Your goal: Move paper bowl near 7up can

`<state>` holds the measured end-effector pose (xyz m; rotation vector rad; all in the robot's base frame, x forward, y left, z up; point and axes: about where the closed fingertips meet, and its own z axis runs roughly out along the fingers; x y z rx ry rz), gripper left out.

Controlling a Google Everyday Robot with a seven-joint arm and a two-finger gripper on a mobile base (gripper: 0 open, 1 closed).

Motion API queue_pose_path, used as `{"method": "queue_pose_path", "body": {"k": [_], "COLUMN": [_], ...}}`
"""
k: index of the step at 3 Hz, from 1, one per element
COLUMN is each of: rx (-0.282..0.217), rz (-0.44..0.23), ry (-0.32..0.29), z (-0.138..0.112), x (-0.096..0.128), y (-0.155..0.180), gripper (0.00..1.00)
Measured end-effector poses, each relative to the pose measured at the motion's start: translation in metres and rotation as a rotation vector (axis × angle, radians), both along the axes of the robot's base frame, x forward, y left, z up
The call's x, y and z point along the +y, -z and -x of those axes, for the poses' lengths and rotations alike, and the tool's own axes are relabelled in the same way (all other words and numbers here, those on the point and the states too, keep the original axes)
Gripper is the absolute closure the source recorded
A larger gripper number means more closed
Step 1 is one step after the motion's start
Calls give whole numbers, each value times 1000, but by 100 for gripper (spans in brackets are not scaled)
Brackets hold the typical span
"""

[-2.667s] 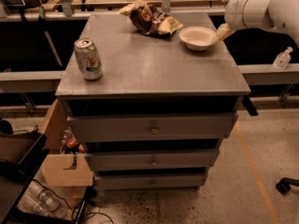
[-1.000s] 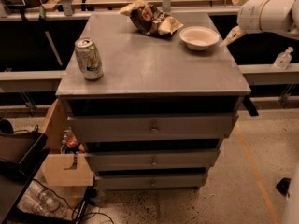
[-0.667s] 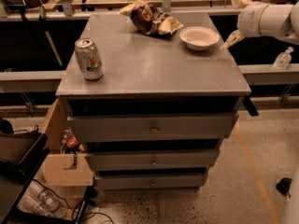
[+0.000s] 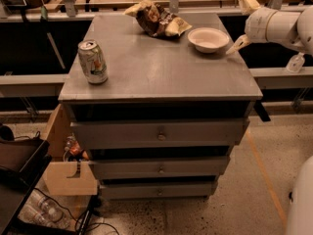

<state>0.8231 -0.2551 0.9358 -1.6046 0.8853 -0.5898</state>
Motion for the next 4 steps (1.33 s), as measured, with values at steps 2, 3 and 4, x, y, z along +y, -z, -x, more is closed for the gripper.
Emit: {"method": "queue_pose_path", "body": {"k": [2, 3, 4], "rx": [37, 61, 62], "rz": [-14, -25, -41], "ry": [-22, -23, -29], "z": [-9, -14, -20], "x": [9, 11, 16], "y": [18, 32, 38], "gripper": [0, 0, 16]}}
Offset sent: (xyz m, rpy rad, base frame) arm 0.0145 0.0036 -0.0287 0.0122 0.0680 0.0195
